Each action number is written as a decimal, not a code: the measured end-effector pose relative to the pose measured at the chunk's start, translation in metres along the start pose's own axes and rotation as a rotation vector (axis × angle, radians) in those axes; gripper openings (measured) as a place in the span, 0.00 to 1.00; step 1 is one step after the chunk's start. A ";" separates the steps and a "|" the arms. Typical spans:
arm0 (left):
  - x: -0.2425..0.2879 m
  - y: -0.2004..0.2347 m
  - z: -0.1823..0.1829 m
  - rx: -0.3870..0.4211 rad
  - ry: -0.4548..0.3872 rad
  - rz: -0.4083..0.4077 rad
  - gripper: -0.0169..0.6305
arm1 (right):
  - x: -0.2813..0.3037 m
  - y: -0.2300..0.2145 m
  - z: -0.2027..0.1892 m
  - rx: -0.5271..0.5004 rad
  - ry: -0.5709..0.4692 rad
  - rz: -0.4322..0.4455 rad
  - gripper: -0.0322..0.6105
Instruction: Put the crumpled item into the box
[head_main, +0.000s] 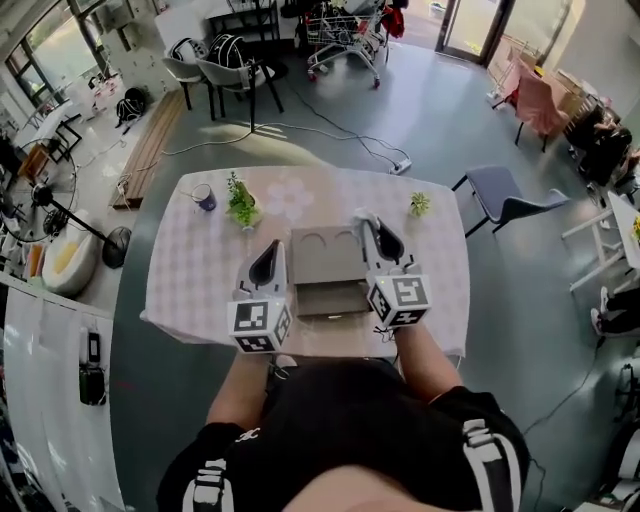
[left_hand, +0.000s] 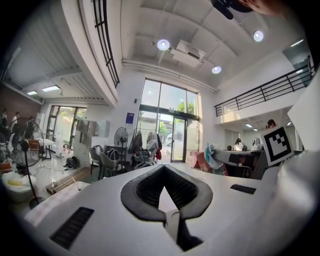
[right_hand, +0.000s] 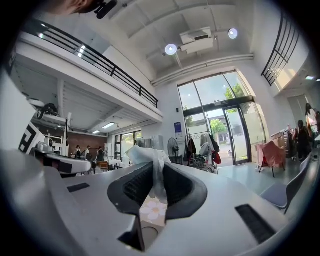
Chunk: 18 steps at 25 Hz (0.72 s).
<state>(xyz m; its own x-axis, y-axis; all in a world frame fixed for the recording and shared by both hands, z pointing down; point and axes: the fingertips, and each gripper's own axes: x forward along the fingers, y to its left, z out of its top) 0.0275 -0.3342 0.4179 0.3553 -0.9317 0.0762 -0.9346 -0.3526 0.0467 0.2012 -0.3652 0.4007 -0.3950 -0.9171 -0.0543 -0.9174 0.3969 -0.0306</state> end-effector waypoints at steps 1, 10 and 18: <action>0.000 -0.001 0.000 -0.001 0.002 0.008 0.03 | 0.002 -0.001 -0.001 0.001 0.005 0.009 0.14; -0.005 0.015 -0.010 -0.003 0.021 0.049 0.03 | 0.018 0.017 -0.024 -0.027 0.063 0.065 0.14; -0.006 0.027 -0.014 -0.009 0.030 0.065 0.03 | 0.031 0.033 -0.059 -0.111 0.161 0.106 0.14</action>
<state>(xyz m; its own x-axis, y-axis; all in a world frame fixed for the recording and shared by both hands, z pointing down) 0.0002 -0.3367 0.4324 0.2945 -0.9493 0.1096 -0.9555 -0.2906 0.0500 0.1554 -0.3829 0.4566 -0.4843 -0.8681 0.1094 -0.8665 0.4931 0.0770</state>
